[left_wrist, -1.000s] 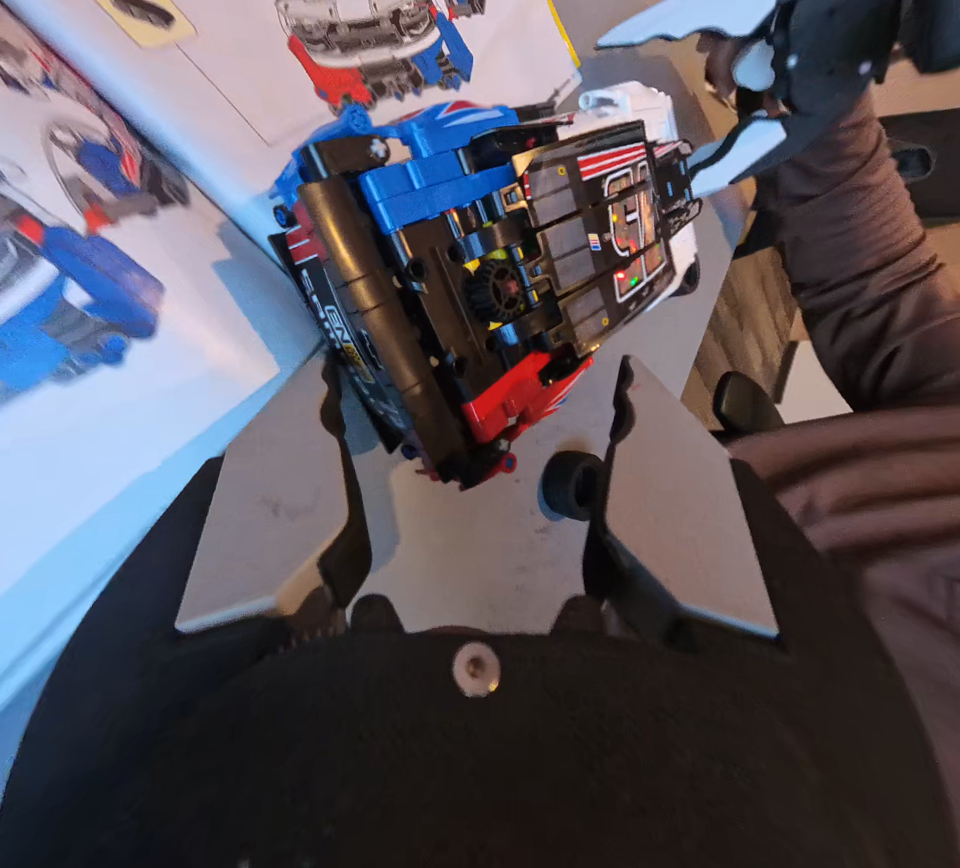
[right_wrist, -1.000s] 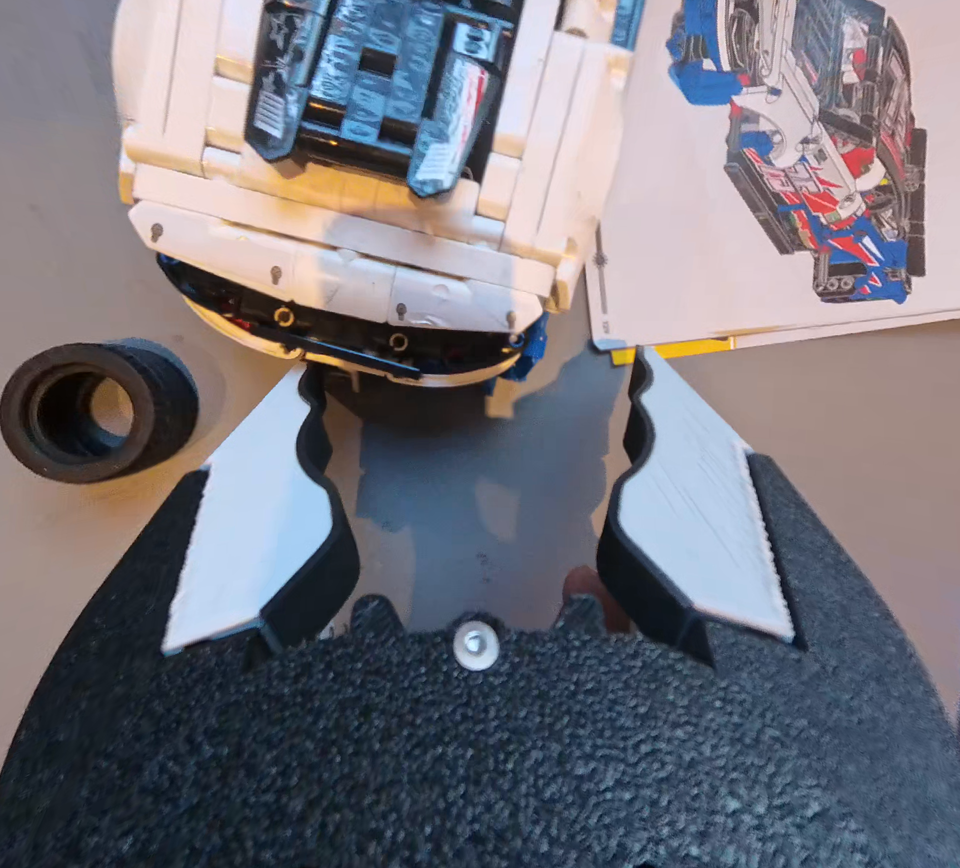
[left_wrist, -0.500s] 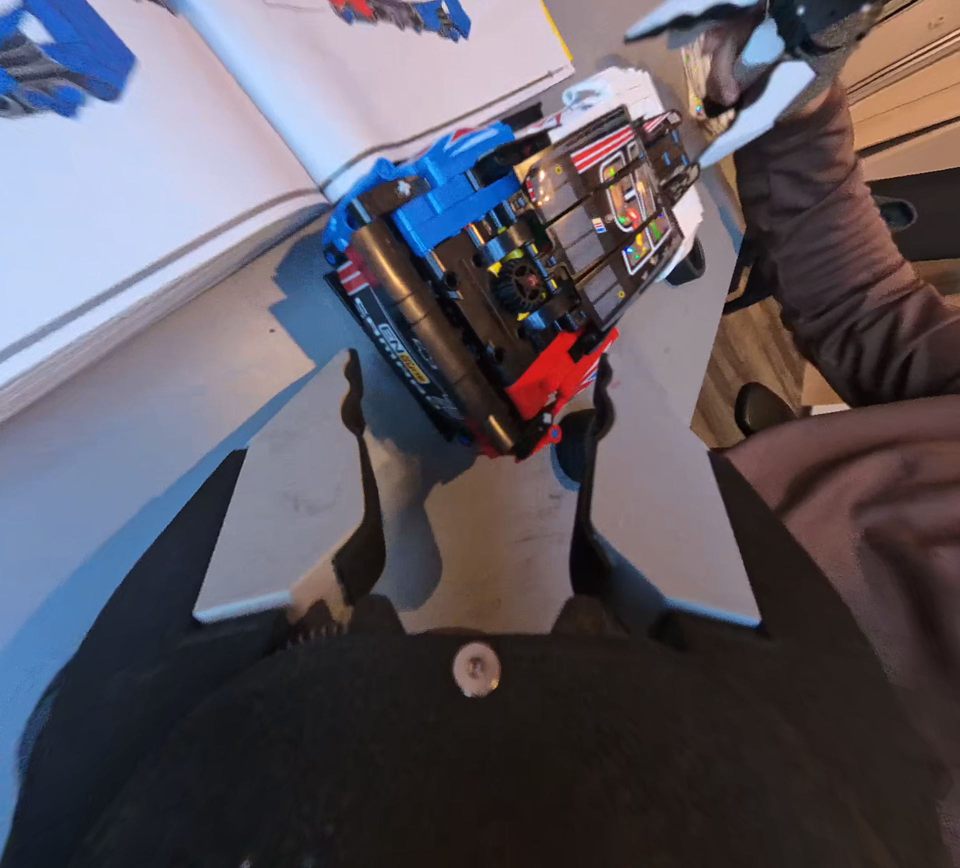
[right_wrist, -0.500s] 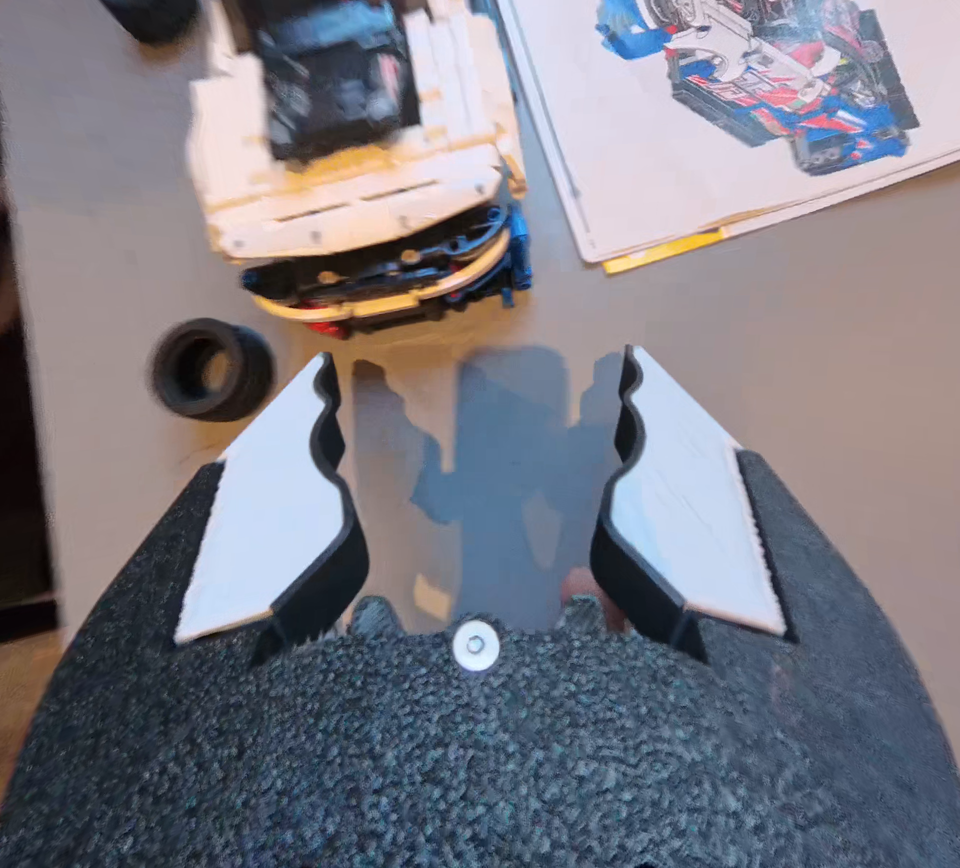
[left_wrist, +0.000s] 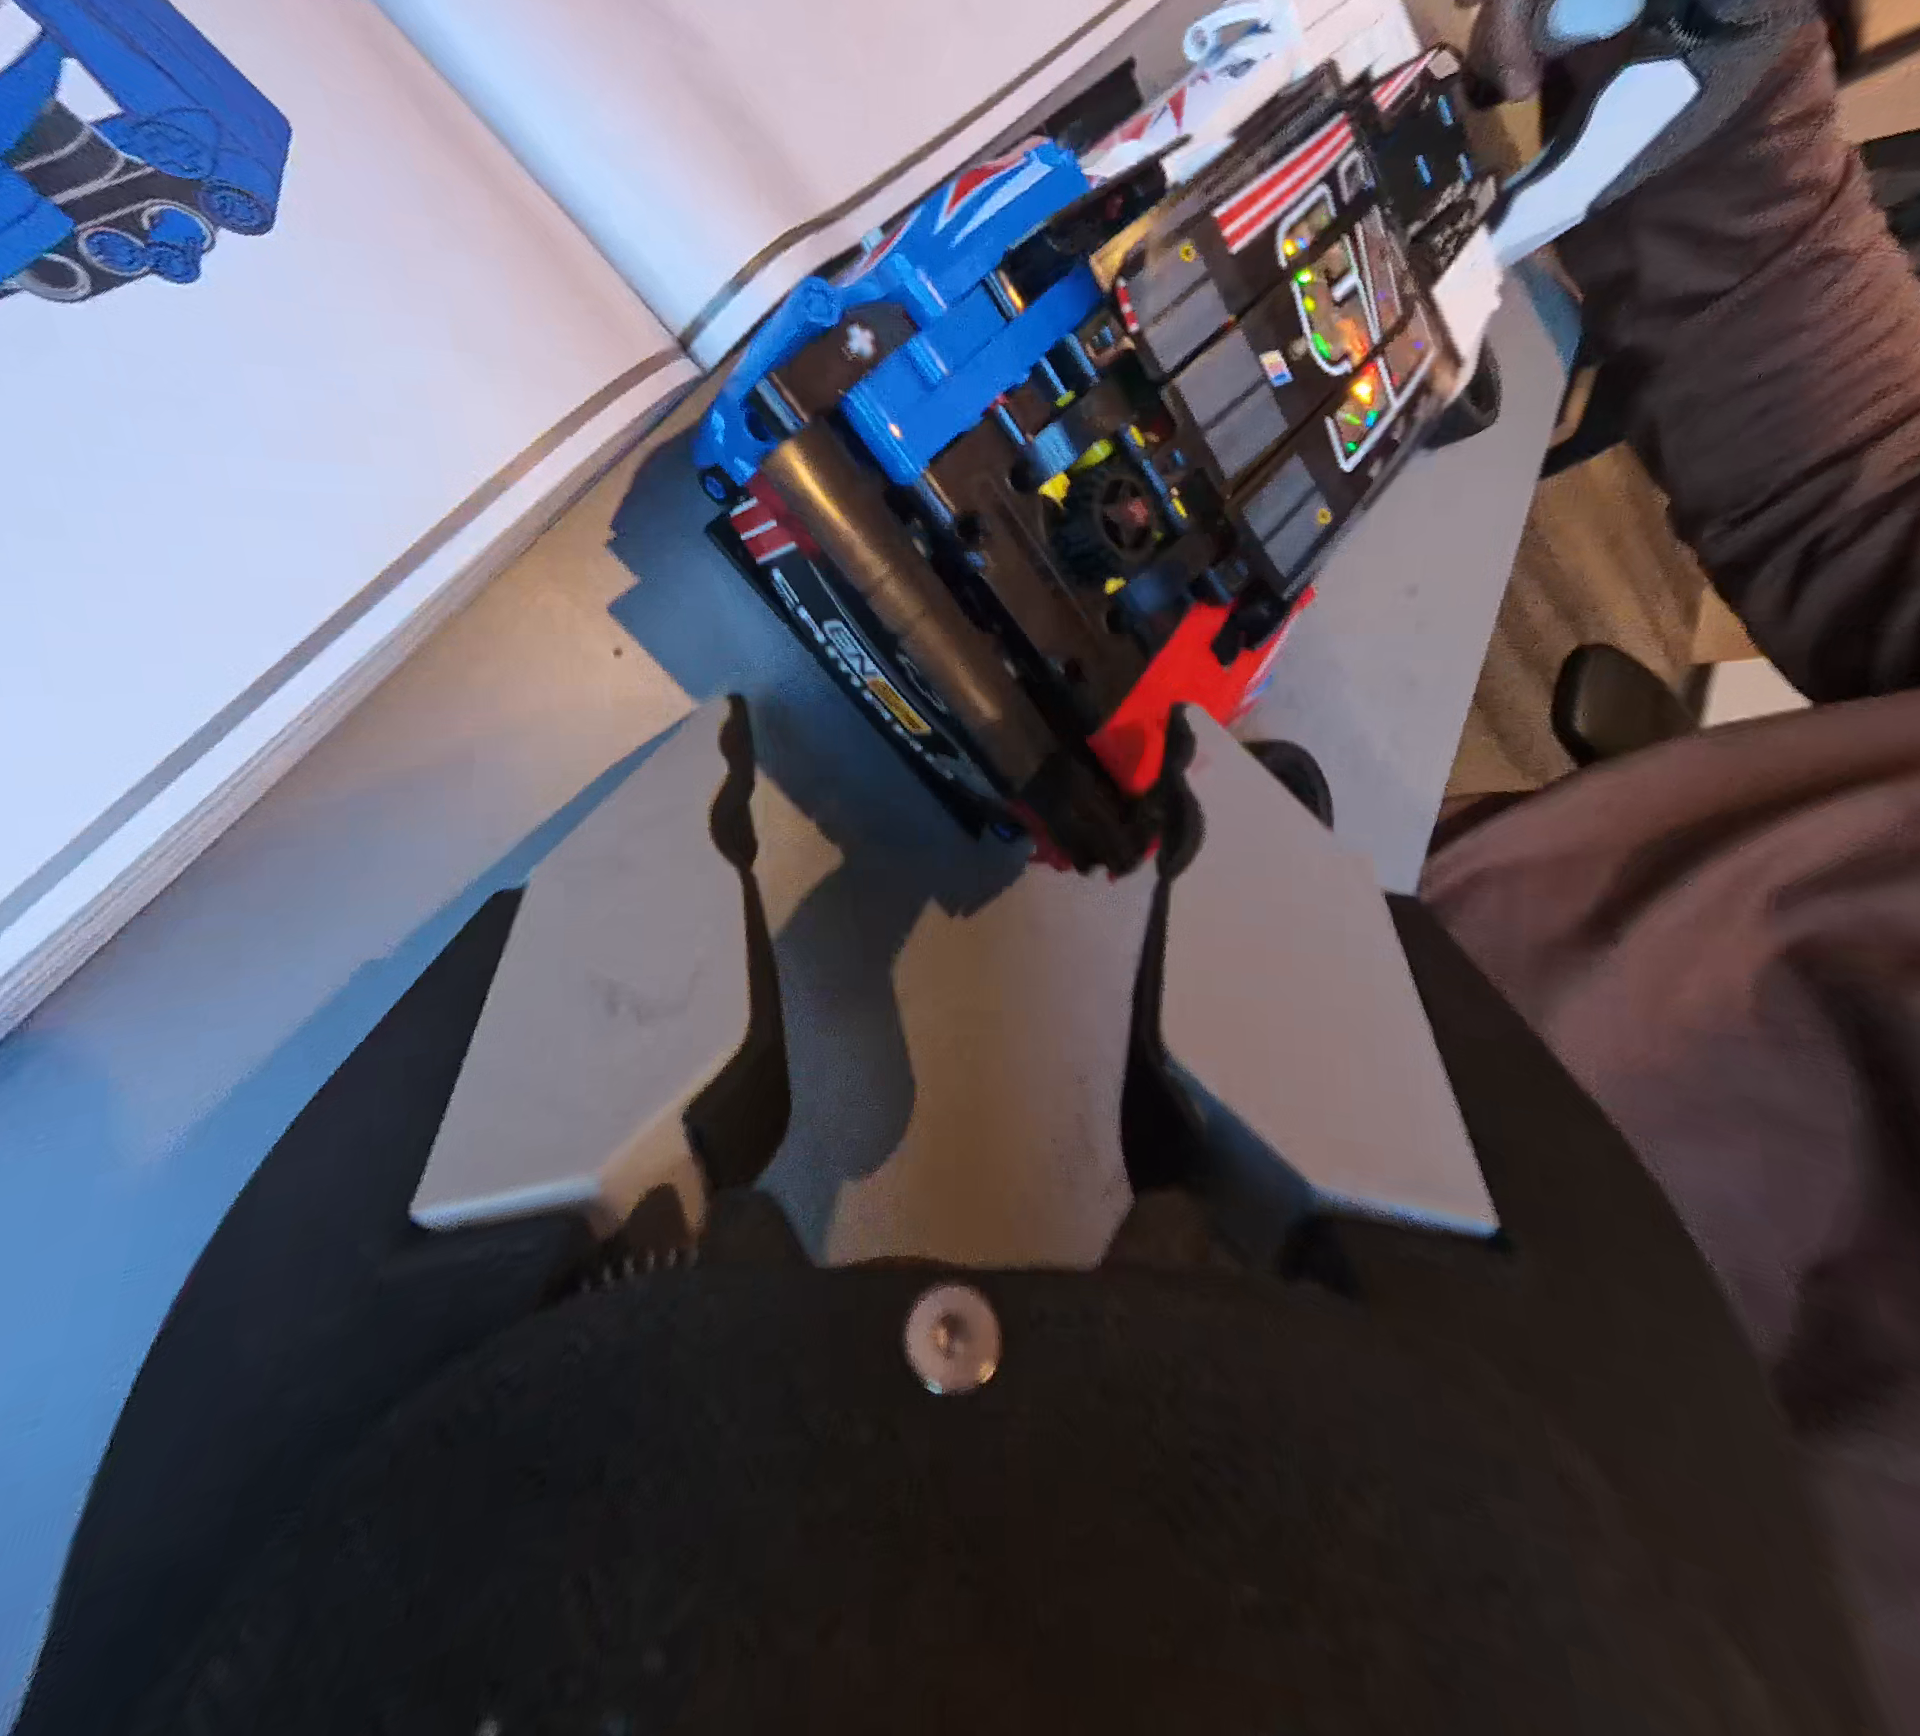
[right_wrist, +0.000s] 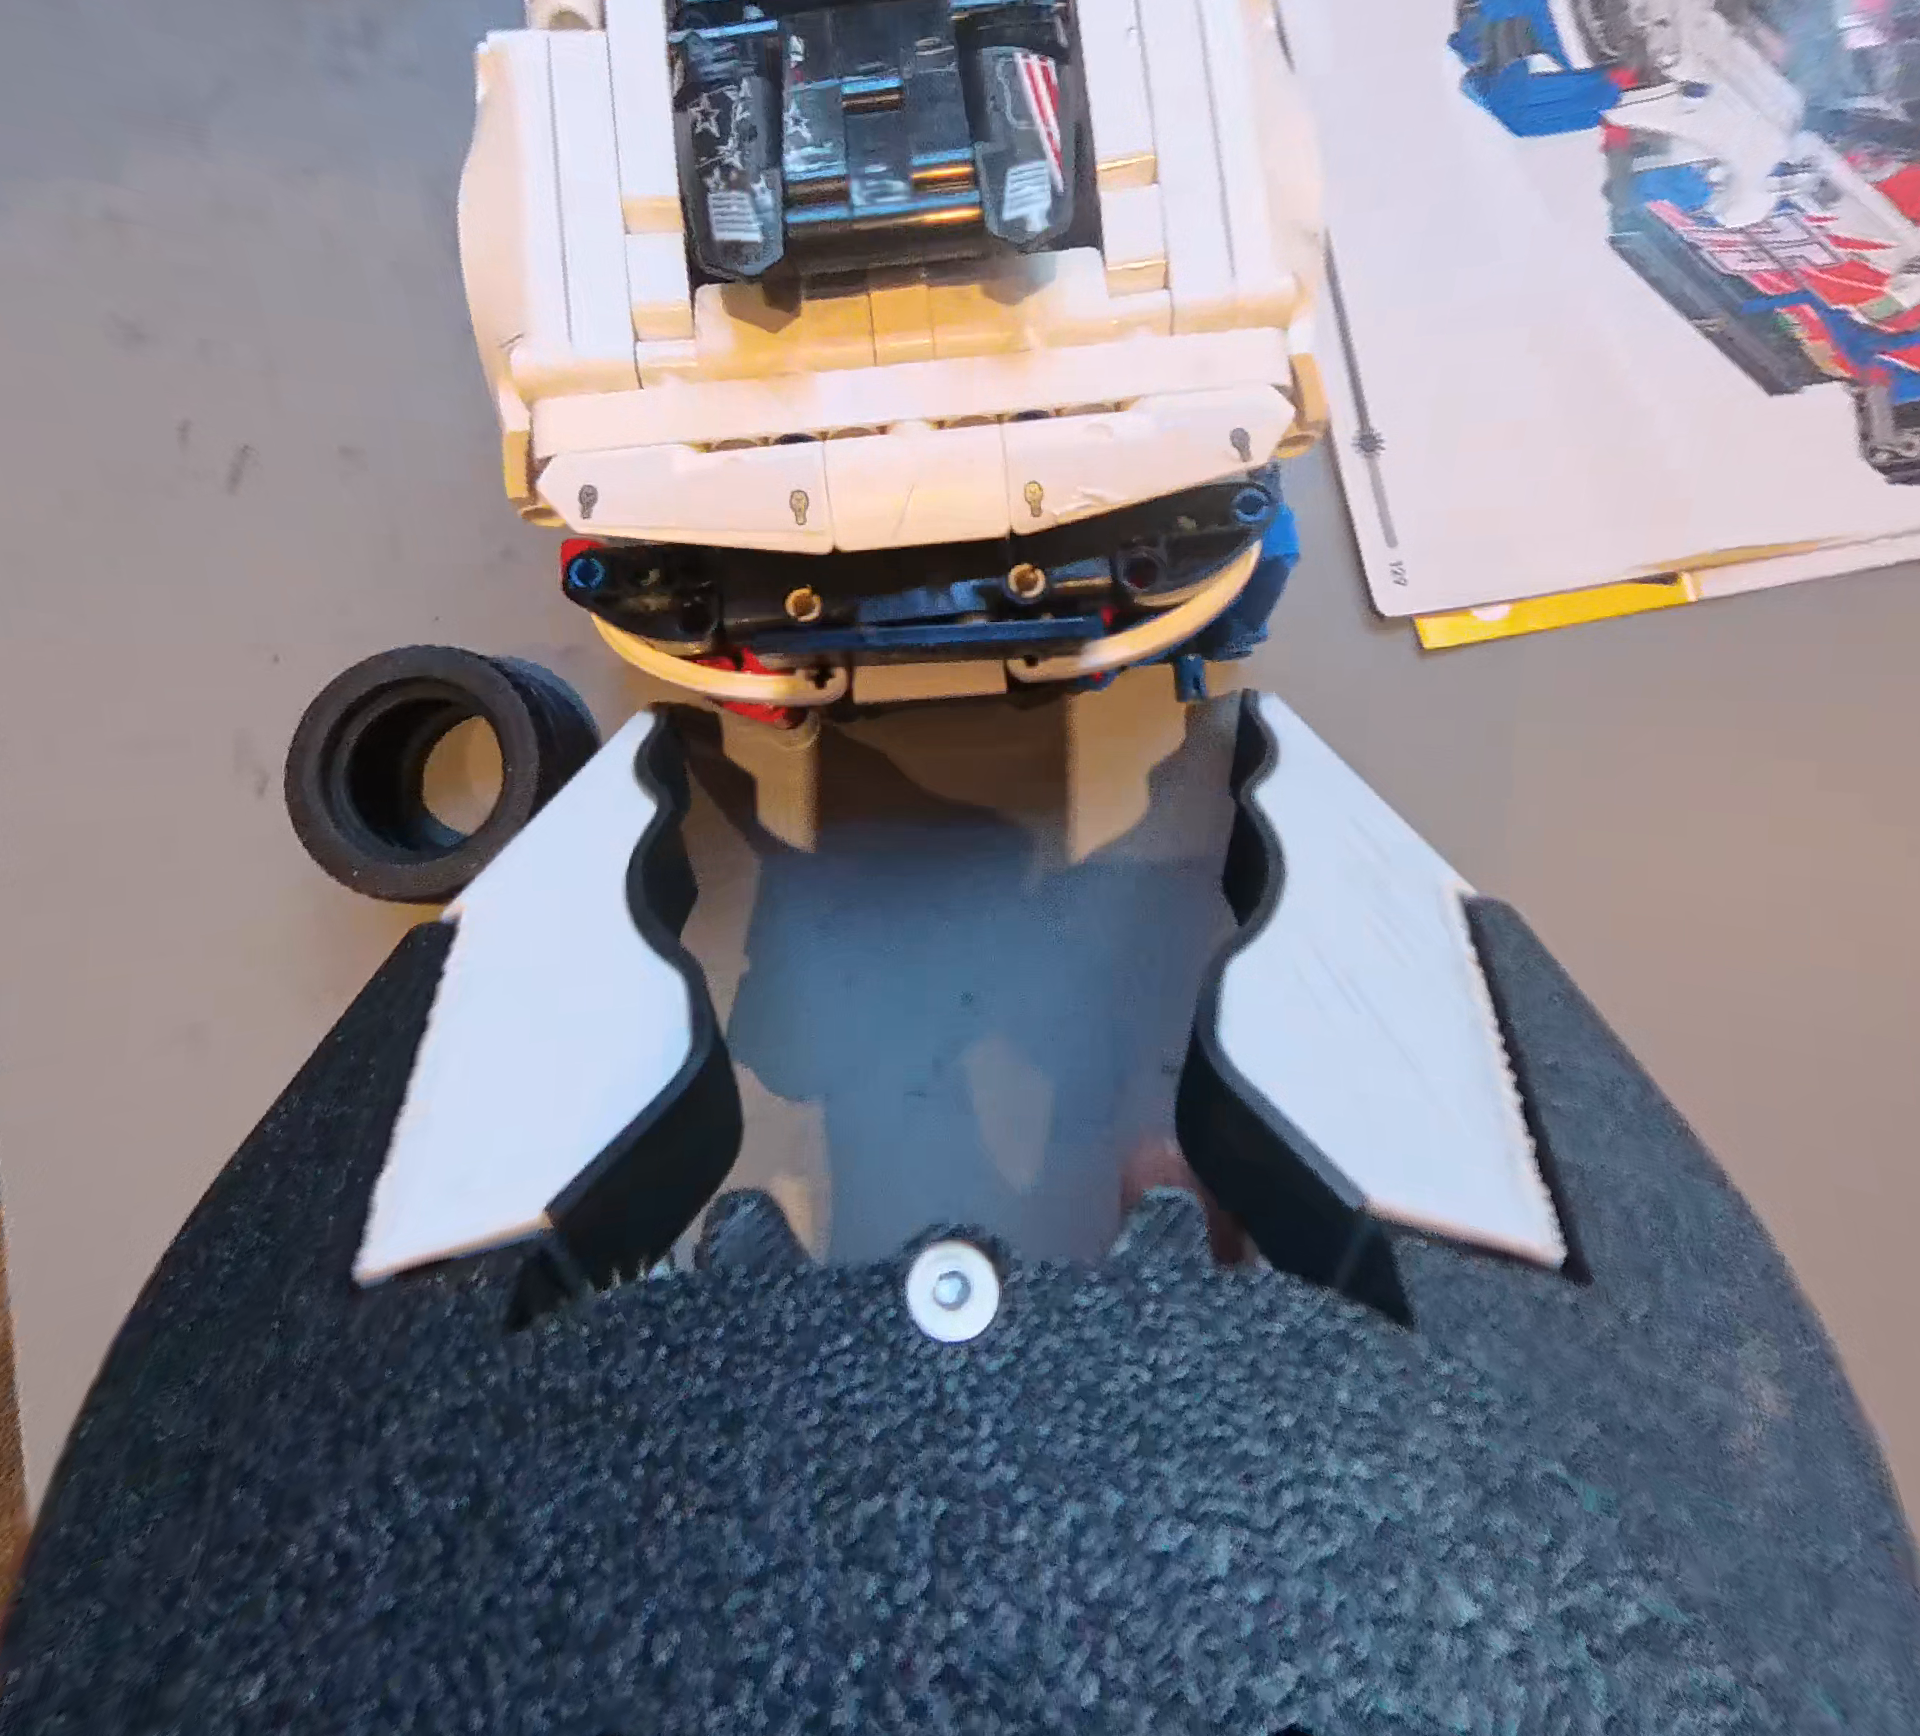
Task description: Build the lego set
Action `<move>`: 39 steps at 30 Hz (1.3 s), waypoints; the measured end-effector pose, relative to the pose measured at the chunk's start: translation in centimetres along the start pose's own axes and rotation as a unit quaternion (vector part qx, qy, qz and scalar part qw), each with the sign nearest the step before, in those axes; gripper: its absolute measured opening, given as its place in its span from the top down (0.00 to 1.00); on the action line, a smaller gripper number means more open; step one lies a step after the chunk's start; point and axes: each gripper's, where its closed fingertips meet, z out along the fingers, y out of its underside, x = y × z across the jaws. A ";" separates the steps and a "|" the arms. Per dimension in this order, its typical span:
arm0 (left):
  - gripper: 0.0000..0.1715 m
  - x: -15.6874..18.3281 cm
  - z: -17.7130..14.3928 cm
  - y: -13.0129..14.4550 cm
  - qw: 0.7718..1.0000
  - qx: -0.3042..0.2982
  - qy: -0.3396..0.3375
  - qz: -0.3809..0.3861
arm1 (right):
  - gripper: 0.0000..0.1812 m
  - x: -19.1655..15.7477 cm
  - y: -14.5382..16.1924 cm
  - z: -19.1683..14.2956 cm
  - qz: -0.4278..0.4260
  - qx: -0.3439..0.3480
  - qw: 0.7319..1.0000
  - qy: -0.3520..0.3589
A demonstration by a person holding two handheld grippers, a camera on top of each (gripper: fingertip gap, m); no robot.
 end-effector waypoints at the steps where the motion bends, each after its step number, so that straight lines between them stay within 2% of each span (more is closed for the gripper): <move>1: 0.53 0.1 -0.5 0.1 1.000 0.003 -0.009 0.005 | 0.42 -0.1 0.0 0.0 -0.005 -0.002 1.000 -0.005; 4: 0.51 -0.5 -0.8 0.8 0.999 -0.011 -0.032 0.010 | 0.42 -0.3 -0.3 -0.1 -0.016 0.014 1.000 -0.012; 5: 0.51 -0.6 -0.3 1.1 1.000 -0.021 -0.023 0.003 | 0.42 -0.5 -0.4 0.0 -0.019 0.019 0.999 -0.018; 6: 0.55 -0.3 0.2 0.9 1.000 -0.021 0.000 -0.009 | 0.42 -0.6 -0.4 0.2 -0.022 0.018 0.999 -0.021; 8: 0.55 0.8 1.0 0.1 0.998 -0.014 0.051 -0.034 | 0.39 -0.5 -0.5 0.7 -0.031 0.014 0.999 -0.016; 13: 0.64 0.0 1.2 -0.4 0.996 0.002 0.056 -0.065 | 0.42 0.1 -1.0 1.1 -0.019 0.017 1.000 -0.004; 17: 0.66 0.4 0.9 0.3 0.994 0.010 0.072 -0.087 | 0.42 -0.3 -1.1 1.1 -0.025 0.019 0.999 -0.009; 20: 0.63 0.7 0.7 0.5 0.992 0.017 0.078 -0.094 | 0.42 -0.5 -1.1 1.2 -0.027 0.018 0.999 -0.011; 21: 0.65 0.9 0.6 0.9 0.991 0.005 0.084 -0.104 | 0.42 -0.4 -1.1 1.1 -0.028 0.016 0.999 -0.011; 23: 0.67 1.0 0.3 1.8 0.992 -0.012 0.084 -0.098 | 0.42 0.0 -0.7 0.8 -0.024 0.007 1.000 -0.007; 26: 0.63 0.9 -0.1 1.8 0.993 -0.004 0.070 -0.094 | 0.48 0.0 -0.3 0.4 -0.027 0.001 0.999 -0.021; 33: 0.66 1.6 1.0 1.6 0.994 -0.009 0.068 -0.082 | 0.41 0.4 -0.7 1.0 -0.031 -0.011 0.999 -0.016; 36: 0.67 1.7 0.8 1.8 0.993 -0.002 0.076 -0.088 | 0.42 0.3 -0.7 0.9 -0.026 -0.014 1.000 -0.008; 37: 0.70 1.9 0.6 2.0 0.992 0.000 0.086 -0.087 | 0.46 0.3 -0.6 0.7 -0.030 -0.015 0.999 -0.006; 38: 0.67 1.9 0.2 2.1 0.994 0.004 0.086 -0.071 | 0.49 0.3 -0.4 0.3 -0.039 -0.012 0.999 -0.001; 39: 0.63 1.5 -0.3 2.4 0.997 0.008 0.070 -0.037 | 0.48 0.6 -0.3 -0.1 -0.045 -0.007 0.999 0.009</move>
